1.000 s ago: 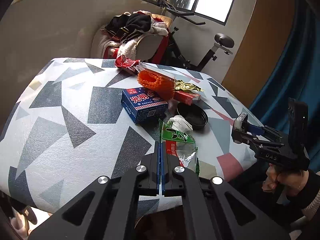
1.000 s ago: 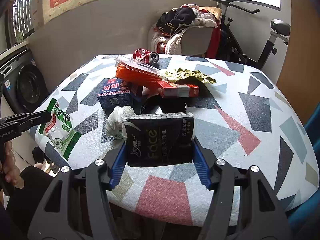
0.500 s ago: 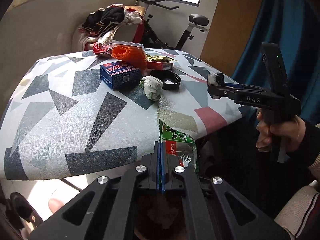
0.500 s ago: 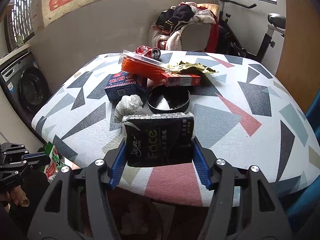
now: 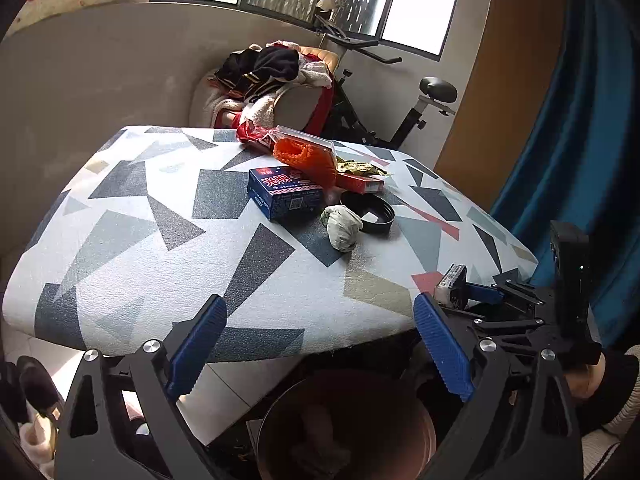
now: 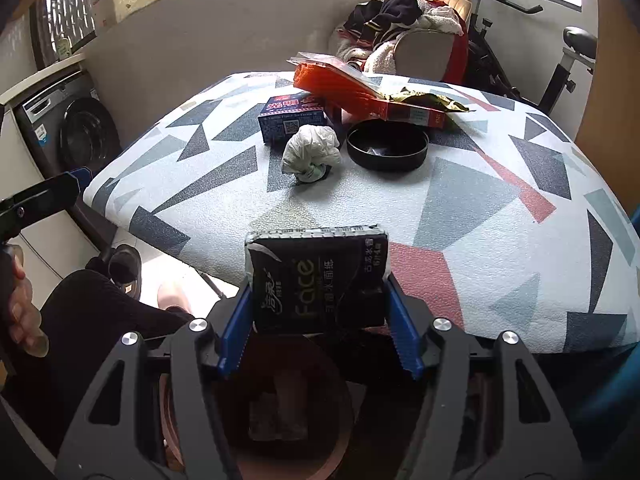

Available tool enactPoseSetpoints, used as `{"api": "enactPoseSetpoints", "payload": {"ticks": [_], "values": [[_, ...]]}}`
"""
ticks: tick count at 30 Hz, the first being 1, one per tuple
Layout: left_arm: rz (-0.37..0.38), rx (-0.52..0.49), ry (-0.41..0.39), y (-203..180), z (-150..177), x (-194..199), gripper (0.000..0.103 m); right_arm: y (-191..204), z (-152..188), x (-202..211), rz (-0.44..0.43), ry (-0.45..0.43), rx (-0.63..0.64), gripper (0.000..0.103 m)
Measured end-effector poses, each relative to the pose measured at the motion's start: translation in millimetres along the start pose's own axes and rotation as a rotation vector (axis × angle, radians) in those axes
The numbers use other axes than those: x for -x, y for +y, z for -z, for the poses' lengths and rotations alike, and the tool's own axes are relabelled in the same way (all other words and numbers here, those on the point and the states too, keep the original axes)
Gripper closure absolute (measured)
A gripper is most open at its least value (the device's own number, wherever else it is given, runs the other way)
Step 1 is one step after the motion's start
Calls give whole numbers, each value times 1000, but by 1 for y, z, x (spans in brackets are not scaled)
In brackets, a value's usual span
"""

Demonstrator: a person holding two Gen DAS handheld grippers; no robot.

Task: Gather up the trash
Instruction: 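Carry the green wrapper to the bin and release it while the right tool carries the tissue pack there, then open the right tool to drop the tissue pack into the bin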

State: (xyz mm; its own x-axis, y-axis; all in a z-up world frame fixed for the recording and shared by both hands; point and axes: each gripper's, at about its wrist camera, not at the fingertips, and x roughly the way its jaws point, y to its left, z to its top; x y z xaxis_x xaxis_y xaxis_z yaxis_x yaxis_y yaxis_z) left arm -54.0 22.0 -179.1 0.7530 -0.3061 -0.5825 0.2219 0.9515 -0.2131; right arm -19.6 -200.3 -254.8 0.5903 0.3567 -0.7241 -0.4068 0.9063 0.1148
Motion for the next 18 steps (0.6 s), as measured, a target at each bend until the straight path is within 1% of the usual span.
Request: {"api": "enactPoseSetpoints", "payload": {"ticks": [4, 7, 11, 18], "values": [[-65, -13, -8, 8, -5, 1, 8, 20, 15, -12, -23, 57, 74, 41], [-95, 16, -12, 18, -5, 2, 7, 32, 22, -17, -50, 90, 114, 41], [-115, 49, -12, 29, -4, 2, 7, 41, 27, -22, -72, 122, 141, 41], [-130, 60, -11, 32, -3, 2, 6, 43, 30, -26, -91, 154, 146, 39]]}}
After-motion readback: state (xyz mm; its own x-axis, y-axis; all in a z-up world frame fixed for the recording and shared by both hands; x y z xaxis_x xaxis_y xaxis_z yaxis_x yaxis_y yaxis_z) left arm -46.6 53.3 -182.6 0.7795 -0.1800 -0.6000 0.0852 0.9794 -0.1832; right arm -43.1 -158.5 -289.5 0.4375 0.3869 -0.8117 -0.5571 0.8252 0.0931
